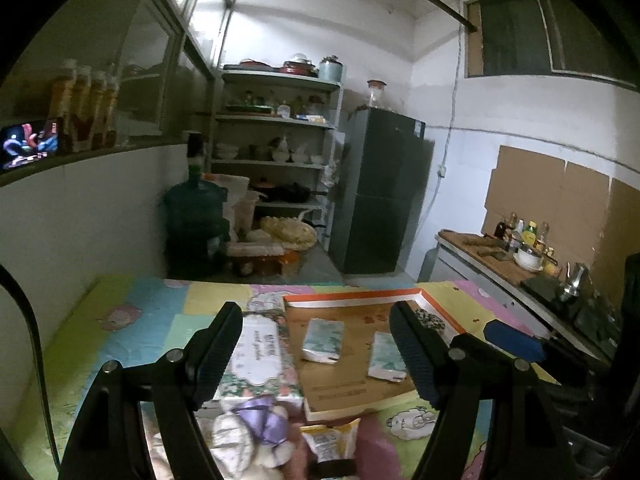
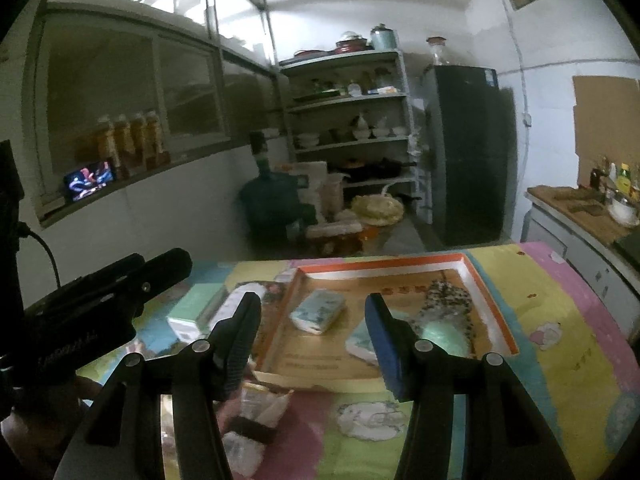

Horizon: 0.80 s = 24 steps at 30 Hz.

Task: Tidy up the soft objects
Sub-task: 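Move both open grippers back toward the pile of soft items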

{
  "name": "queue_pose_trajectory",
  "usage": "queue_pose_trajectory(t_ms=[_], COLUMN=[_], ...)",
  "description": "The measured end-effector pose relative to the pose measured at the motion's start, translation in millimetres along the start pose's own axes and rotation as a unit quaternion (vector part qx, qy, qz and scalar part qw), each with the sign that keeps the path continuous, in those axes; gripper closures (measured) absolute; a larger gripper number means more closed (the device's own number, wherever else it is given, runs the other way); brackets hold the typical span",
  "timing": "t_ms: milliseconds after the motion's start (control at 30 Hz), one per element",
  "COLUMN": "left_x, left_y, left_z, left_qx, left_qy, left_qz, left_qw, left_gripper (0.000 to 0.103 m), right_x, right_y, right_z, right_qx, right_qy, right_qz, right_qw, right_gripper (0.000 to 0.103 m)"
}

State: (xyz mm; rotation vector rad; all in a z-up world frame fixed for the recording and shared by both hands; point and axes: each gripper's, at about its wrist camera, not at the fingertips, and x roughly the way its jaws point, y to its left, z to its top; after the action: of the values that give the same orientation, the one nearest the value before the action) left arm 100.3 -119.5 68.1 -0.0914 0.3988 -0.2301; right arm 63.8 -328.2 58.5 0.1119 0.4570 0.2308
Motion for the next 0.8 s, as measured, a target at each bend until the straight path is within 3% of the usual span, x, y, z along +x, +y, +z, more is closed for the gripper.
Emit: queue_pose_trajectory(t_ms=[633, 800], left_x=[-75, -88], left_y=[53, 73], left_z=[-10, -17], left_qx=[-0.01, -0.013], left_qy=[-0.033, -0.04], left_qz=[0.058, 0.074], left_qw=[0.9977, 0.9964], left_gripper=[0.027, 0.027], right_x=[-22, -28], right_y=[81, 94], right_z=[-10, -15], right_qx=[-0.045, -0.053], right_qy=[-0.005, -0.004], right_qz=[0.047, 0.05], right_qw=[0.998, 0.997], right_gripper=[0.046, 0.04])
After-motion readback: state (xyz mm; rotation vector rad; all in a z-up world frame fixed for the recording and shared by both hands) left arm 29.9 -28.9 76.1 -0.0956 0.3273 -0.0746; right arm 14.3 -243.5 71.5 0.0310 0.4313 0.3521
